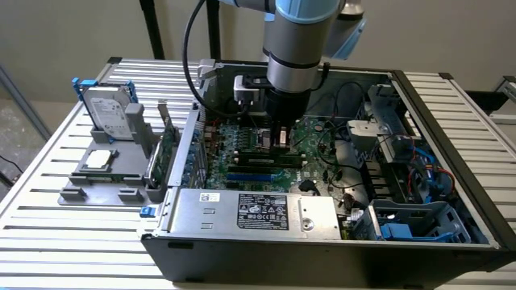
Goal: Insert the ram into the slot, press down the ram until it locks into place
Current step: 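Insert the ram into the slot, then press down the ram until it locks into place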
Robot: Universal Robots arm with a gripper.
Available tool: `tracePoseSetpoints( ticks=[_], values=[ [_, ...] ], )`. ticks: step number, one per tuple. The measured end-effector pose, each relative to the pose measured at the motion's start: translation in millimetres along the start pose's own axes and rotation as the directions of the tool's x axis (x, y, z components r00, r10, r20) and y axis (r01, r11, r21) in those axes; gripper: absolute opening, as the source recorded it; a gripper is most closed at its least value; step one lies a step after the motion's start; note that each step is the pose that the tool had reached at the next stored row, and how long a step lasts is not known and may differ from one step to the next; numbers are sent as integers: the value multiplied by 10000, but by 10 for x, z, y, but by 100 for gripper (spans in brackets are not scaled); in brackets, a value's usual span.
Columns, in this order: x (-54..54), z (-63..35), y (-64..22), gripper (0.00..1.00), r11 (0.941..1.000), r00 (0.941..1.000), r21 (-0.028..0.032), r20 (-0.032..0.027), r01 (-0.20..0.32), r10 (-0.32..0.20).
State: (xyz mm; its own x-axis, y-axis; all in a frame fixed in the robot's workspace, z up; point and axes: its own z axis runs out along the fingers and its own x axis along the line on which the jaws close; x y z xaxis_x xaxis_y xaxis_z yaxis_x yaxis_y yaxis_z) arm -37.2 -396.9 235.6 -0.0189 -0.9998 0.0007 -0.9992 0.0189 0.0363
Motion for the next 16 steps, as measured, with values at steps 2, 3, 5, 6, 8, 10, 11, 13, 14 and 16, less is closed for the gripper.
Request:
tracePoseSetpoints(
  ticks=[2, 3, 5, 6, 8, 10, 11, 13, 14, 16],
  values=[
    [2, -59, 6, 22, 10000, 10000, -1, 32, 3, -3],
    [4, -79, 9, 22, 10000, 10000, -1, 52, 4, -4],
    [5, -90, 11, 22, 10000, 10000, 0, 84, 4, -4],
    [4, -90, 11, 20, 10000, 10000, -1, 88, 4, -4],
    [4, -90, 12, 13, 10000, 10000, -1, 93, 3, -3],
    [5, -91, 12, 11, 10000, 10000, -2, 91, 4, -4],
    [5, -91, 11, 11, 10000, 10000, -2, 91, 4, -4],
    [5, -91, 11, 11, 10000, 10000, -2, 91, 5, -5],
    [4, -91, 12, 11, 10000, 10000, -2, 91, 3, -3],
    [5, -91, 12, 11, 10000, 10000, -2, 90, 3, -3]
  ],
)
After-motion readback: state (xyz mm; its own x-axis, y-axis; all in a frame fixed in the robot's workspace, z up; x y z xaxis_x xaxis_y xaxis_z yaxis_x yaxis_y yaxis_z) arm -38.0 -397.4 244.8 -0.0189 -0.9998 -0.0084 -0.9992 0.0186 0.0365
